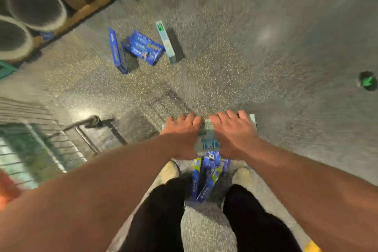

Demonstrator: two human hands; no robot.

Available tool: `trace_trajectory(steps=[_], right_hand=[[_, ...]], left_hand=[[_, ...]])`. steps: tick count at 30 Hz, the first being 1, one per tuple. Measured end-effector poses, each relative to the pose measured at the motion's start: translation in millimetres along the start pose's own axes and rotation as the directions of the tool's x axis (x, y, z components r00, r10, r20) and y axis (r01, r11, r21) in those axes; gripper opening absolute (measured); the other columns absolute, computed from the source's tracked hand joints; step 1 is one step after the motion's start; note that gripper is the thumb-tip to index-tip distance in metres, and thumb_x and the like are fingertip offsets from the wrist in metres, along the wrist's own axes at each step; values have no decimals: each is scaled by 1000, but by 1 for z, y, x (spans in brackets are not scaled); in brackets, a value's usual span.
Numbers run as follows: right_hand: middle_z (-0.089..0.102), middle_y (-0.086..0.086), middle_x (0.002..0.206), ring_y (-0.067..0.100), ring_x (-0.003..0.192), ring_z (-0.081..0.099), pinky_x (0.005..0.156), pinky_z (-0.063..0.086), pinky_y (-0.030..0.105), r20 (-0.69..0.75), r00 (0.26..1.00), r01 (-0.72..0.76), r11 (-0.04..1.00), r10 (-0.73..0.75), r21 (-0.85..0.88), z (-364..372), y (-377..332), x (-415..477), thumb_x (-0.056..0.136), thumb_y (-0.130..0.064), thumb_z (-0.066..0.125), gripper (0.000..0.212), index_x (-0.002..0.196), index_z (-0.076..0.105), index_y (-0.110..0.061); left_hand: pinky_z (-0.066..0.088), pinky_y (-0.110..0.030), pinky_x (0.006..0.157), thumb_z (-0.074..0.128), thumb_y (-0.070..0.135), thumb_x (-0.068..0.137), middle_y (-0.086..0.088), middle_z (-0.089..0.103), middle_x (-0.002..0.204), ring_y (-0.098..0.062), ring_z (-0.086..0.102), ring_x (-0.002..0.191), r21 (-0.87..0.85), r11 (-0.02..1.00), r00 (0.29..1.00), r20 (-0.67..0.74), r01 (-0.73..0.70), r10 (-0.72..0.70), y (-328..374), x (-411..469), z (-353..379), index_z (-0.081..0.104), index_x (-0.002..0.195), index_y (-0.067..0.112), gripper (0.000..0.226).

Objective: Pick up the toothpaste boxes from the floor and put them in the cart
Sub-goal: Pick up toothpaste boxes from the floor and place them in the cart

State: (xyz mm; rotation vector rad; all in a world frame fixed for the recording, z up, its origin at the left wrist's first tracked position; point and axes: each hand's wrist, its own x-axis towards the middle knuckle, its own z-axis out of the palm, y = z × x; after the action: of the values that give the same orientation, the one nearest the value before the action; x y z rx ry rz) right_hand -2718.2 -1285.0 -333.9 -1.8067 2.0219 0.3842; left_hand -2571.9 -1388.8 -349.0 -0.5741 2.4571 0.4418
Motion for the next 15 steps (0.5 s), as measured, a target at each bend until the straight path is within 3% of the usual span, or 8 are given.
trace_trajectory(steps=[2,3,6,10,15], right_hand=[[51,1,122,25,115,48,94,34,42,-14,999,-47,997,46,-64,-66,-16,-37,84,-15,55,48,131,43,-16],[50,0,123,24,116,47,94,32,40,-22,998,-64,993,62,-96,-96,-25,-53,82,-14,58,54,133,39,-18],[46,-3,123,21,115,45,93,29,39,-76,991,-116,986,108,-119,-169,-48,-94,68,-34,75,76,132,36,-22],[46,-3,123,21,116,45,96,31,40,-161,975,-173,978,154,-117,-232,-78,-146,65,-40,74,77,131,37,-24],[46,-3,123,22,116,45,96,31,41,-302,943,-200,962,137,-186,-279,-126,-217,65,-46,71,78,131,35,-24]], left_hand=[[46,-49,92,68,62,68,-3,45,123,-26,51,109,10,1000,998,-53,-22,23,7,-50,-51,33,128,19,82],[46,-48,91,69,60,69,-3,46,123,-26,51,109,24,999,995,-92,-34,36,9,-72,-74,33,127,19,80],[47,-47,89,71,53,71,-3,45,124,-27,53,110,69,995,971,-224,-70,84,11,-127,-133,35,128,17,77],[45,-48,93,73,61,69,-2,45,124,-26,53,112,141,987,943,-311,-74,115,19,-194,-185,35,127,17,82],[43,-43,85,75,57,67,-2,47,122,-26,54,111,188,982,888,-447,-19,103,38,-290,-210,37,125,18,79]])
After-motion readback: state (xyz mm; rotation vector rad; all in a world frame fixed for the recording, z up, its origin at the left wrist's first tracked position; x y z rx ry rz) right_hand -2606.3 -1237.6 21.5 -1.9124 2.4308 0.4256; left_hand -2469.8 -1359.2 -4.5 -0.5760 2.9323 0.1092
